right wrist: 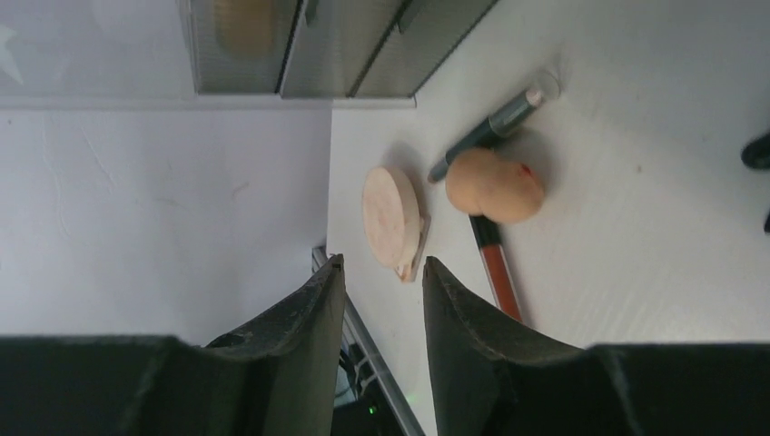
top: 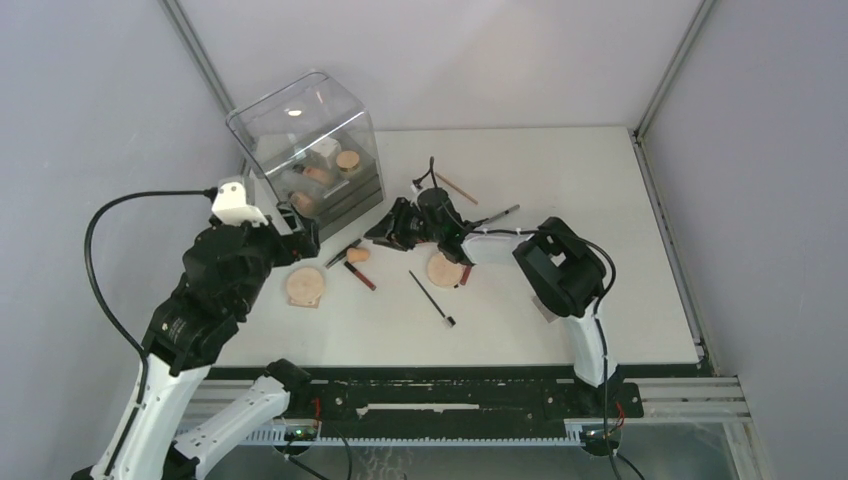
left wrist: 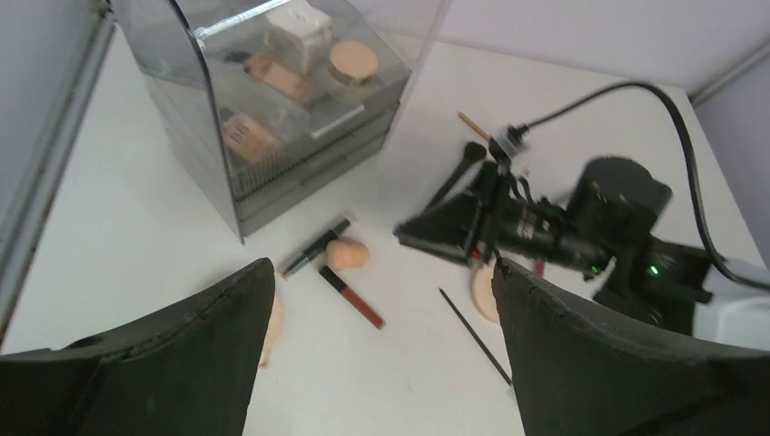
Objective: Organize the makeup
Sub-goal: Open the drawer in the storage box, then pick up the makeup tool from the center of the board, then place the makeup tool in the drawer.
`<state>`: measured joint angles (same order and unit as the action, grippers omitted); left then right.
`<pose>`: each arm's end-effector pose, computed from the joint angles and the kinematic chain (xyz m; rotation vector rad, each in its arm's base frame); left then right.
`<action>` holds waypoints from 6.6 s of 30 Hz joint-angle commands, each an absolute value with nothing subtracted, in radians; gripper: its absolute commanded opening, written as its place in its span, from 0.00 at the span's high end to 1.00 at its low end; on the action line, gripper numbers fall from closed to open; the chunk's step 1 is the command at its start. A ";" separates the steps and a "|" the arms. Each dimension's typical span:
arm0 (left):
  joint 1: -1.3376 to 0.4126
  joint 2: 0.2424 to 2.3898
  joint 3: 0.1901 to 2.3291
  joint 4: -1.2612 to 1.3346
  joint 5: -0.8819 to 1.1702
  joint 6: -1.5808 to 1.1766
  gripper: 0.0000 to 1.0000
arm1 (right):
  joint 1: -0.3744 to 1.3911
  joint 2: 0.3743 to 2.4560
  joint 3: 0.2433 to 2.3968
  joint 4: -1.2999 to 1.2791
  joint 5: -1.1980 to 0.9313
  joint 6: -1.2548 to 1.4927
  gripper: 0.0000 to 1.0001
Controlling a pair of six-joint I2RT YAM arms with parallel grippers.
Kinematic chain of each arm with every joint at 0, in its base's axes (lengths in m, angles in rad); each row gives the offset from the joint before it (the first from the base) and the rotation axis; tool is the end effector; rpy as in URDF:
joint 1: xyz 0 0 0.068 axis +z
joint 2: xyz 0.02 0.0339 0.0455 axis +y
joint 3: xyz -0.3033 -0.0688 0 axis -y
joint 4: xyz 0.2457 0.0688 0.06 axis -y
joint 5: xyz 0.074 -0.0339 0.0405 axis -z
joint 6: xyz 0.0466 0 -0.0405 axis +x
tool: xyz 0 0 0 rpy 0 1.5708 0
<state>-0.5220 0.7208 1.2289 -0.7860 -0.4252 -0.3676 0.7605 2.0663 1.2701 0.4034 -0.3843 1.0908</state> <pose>0.0872 -0.0280 0.4537 -0.1540 1.8232 -0.2345 0.3409 0.3485 0.2018 0.0825 2.2980 1.4840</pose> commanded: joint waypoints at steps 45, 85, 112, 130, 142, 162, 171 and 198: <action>-0.520 0.575 1.123 -0.842 -0.465 -0.357 0.04 | 0.776 2.581 2.031 0.506 -0.239 1.290 0.68; -0.520 0.586 1.079 -0.832 -0.471 -0.379 0.04 | 0.768 2.401 1.590 0.901 -0.195 1.359 1.00; -0.510 0.760 1.128 -0.796 -0.456 -0.350 0.02 | 0.737 2.070 1.186 0.844 -0.254 1.204 0.54; -0.462 0.653 0.932 -0.884 -0.489 -0.625 0.03 | 0.640 1.296 0.667 0.035 0.006 0.660 0.34; -0.635 0.733 0.818 -0.883 -0.433 -0.655 0.08 | 0.601 1.347 0.733 -0.030 -0.122 0.625 0.29; -0.695 0.695 0.762 -0.846 -0.489 -0.636 0.03 | 0.568 1.742 0.977 -0.084 -0.214 0.515 0.35; -0.695 0.689 0.775 -0.842 -0.497 -0.639 0.03 | 0.572 1.735 0.977 -0.077 -0.236 0.525 0.75; -0.695 0.517 1.131 -0.951 -0.698 -0.597 0.03 | 0.696 1.807 1.430 -0.018 -0.335 0.678 1.00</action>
